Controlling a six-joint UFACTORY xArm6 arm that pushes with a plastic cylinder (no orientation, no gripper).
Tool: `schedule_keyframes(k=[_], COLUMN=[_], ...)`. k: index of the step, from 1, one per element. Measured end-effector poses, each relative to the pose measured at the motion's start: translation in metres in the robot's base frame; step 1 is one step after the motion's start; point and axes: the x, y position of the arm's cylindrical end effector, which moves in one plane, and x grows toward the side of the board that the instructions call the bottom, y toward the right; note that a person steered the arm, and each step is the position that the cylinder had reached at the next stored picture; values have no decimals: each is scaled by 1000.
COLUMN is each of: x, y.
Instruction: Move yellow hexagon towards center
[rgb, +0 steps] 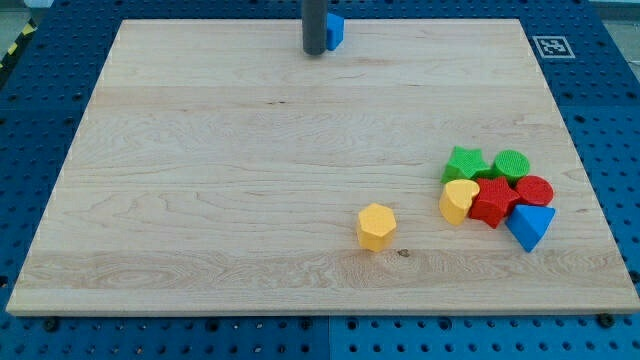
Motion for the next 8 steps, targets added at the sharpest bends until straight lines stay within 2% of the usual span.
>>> schedule_keyframes(k=[2,3,4,5,6,7,8], x=[187,265,317,305,277,281,304], y=[-27,-17,17,51,60,72,94])
